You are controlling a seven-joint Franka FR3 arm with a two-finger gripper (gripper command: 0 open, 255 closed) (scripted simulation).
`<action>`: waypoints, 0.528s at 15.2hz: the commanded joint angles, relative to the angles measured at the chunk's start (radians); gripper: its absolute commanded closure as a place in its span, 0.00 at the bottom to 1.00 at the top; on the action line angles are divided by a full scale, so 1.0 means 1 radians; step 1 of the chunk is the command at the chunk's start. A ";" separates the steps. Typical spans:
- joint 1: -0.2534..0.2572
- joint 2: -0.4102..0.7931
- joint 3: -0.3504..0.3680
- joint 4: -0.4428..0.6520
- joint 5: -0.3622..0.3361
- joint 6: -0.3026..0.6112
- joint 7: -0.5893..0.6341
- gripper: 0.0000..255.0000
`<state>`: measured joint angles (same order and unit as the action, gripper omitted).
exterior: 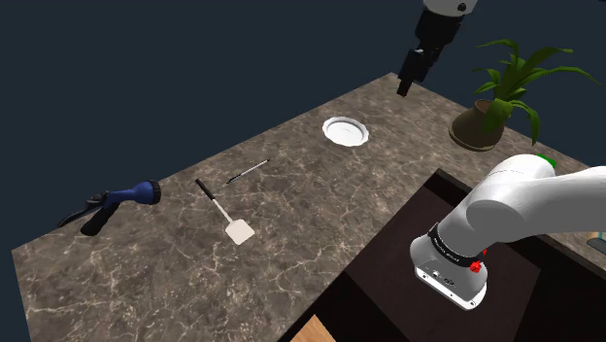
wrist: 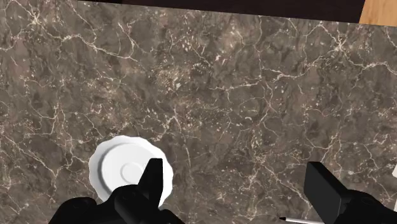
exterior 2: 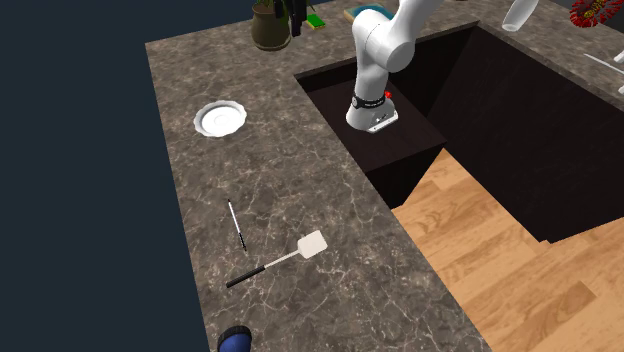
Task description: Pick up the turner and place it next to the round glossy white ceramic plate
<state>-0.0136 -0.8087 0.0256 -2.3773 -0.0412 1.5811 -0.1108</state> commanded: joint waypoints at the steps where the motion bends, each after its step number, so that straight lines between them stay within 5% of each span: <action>1: 0.000 0.000 0.000 0.000 0.000 0.000 0.000 0.00; 8: 0.041 0.092 0.116 -0.081 0.082 0.179 0.136 0.00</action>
<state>0.0211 -0.7372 0.1231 -2.4548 0.0288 1.7335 0.0031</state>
